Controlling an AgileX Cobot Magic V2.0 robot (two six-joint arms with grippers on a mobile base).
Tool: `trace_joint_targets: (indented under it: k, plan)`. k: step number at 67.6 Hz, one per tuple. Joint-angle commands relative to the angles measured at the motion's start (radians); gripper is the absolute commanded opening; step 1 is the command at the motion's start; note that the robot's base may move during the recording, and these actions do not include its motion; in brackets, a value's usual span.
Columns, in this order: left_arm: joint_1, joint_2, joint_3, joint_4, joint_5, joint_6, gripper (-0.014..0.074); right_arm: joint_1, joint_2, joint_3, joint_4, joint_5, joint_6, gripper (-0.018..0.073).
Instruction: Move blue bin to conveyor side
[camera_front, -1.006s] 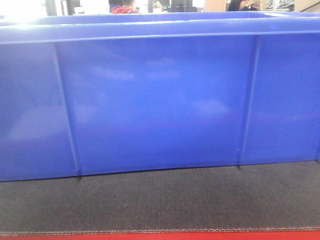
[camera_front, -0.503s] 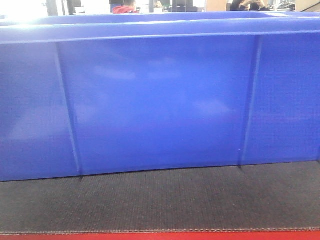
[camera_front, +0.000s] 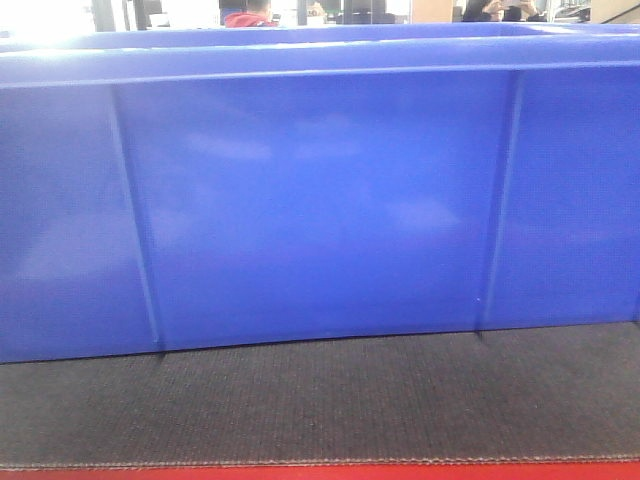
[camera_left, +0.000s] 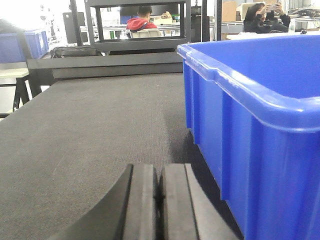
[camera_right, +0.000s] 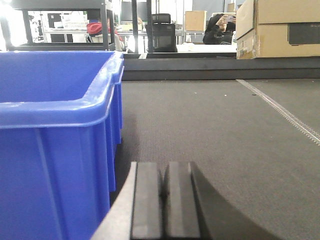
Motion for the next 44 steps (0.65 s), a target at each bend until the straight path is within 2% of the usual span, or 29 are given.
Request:
trace_joint_targets:
  k: [1, 44]
  plan:
    - [0.000, -0.004, -0.002, 0.001, -0.019, 0.003, -0.0018, -0.001, -0.007, 0.001, -0.011, -0.027, 0.000, -0.0098]
    - [0.000, -0.004, -0.002, 0.001, -0.019, 0.003, -0.0018, -0.001, -0.007, 0.001, -0.011, -0.027, 0.000, -0.0098]
